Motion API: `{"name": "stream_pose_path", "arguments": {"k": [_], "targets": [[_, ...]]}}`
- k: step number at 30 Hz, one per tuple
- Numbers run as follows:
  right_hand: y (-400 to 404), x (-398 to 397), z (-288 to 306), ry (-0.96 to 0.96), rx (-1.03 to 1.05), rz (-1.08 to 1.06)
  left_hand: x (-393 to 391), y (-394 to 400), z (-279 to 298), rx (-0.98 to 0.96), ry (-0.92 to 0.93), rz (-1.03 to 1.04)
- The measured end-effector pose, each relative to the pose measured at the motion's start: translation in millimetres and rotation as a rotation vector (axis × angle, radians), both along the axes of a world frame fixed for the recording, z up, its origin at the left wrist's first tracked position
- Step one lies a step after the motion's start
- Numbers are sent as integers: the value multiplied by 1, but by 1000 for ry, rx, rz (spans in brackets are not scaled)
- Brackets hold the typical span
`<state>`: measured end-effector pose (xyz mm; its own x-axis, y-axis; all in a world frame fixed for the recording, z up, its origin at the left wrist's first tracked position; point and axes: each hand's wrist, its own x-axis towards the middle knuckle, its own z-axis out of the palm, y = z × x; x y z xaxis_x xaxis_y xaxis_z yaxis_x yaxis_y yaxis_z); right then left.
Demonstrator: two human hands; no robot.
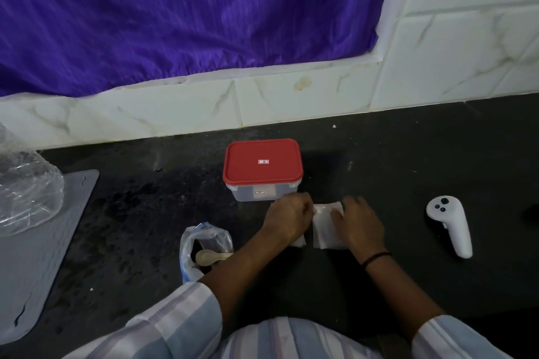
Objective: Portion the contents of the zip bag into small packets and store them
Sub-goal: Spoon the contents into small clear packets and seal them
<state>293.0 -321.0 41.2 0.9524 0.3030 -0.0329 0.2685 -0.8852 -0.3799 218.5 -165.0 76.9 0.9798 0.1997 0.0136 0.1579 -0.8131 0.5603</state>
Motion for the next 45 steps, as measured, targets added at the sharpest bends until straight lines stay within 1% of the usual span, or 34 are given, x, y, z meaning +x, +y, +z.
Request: {"name": "stream_pose_path", "arguments": {"k": [2,4,6,10,12,13,15,16,18,21,25,27,28,30,31,32,34,36,38,39,42,45], "targets": [[-14,-1,-8,57,-30,-21,4,-13,-4,47,81,-98],[-20,-5,-14,71,8,-19,6,-23,-10,95,171,-137],[-20,-9,-14,65,67,-36,7,-29,-14,122,220,-151],[-19,-19,-12,12,199,-113,6,-32,-17,137,233,-151],[-20,-23,-12,-39,197,-116,5,-31,-16,125,237,-150],[-20,-24,-11,-80,162,-107,4,-30,-16,111,235,-147],[-20,-26,-7,-122,148,-96,1,-29,-16,58,200,-119],[-20,-27,-5,-118,196,-93,-1,-28,-15,18,159,-93],[-22,-29,2,-81,356,-60,-3,-26,-14,-38,18,-37],[-23,-32,18,46,557,70,-3,-20,-9,-62,-176,37],[-19,-30,35,89,696,159,-3,-6,6,-52,-299,-16],[-13,-33,39,114,695,148,-6,0,15,-88,-305,-3],[-10,-35,41,64,636,122,-9,2,20,-107,-293,18],[-2,-41,47,-153,484,77,-16,6,30,-145,-268,89],[3,-45,52,-224,482,96,-20,8,34,-183,-258,133],[10,-51,57,-231,517,139,-26,10,39,-234,-248,170],[27,-62,67,-85,671,246,-36,16,46,-391,-190,232],[42,-72,75,87,801,271,-45,24,54,-642,-105,299],[55,-79,81,194,884,261,-57,34,65,-920,-46,360],[60,-81,84,233,904,266,-62,40,71,-1029,-17,389],[73,-87,89,347,923,302,-80,56,81,-1189,50,448],[87,-94,91,431,933,311,-96,69,82,-1296,29,458]]}}
